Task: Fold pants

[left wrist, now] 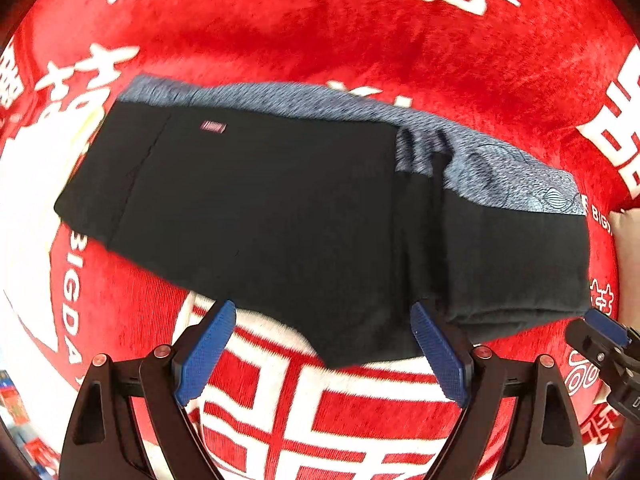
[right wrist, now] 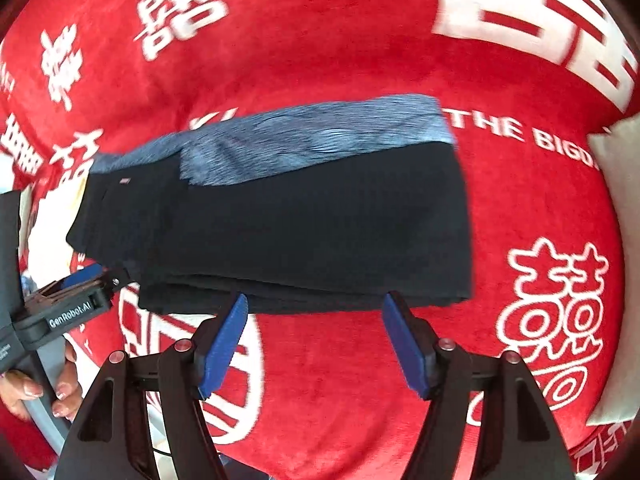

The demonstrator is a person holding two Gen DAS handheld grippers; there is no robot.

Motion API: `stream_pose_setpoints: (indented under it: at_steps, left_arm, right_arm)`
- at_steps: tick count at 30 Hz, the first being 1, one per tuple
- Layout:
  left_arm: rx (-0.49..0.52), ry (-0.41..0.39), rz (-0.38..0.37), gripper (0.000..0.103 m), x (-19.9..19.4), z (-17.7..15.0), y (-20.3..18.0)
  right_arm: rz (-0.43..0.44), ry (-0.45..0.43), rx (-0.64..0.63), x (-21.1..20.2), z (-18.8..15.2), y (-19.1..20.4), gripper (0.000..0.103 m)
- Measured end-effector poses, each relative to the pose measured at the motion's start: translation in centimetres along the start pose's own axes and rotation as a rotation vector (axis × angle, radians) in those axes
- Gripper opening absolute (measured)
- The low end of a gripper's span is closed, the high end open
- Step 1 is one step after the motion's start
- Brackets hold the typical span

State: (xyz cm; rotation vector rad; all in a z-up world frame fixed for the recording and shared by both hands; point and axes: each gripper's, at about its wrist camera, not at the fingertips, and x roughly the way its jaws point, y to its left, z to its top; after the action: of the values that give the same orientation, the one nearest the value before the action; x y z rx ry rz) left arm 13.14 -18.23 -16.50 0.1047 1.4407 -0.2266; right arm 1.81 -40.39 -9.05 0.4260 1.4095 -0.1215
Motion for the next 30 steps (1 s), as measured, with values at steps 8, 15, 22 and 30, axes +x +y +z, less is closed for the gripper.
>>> stream_pose_setpoints:
  at_steps: [8,15,22,30]
  left_arm:
    - [-0.104,0.029,-0.032,0.09,1.1,-1.6,4.8]
    - [-0.178,0.005,-0.048,0.09,1.4,-1.1,9.5]
    - [-0.314,-0.044,-0.102,0.09,1.5,0.2,14.9]
    - [-0.503,-0.135,-0.232,0.09,2.5,0.7,21.6]
  right_arm:
    - [0.027,0.013,-0.091,2.1,1.2,5.6,0.073]
    - [-0.003,0.037,-0.147,4.9,2.8,10.0,0.073]
    - [-0.045,0.077,-0.159,8.0,2.1,10.8,0.084]
    - [-0.102,0.075,-0.216,8.7,1.7,12.1,0.087]
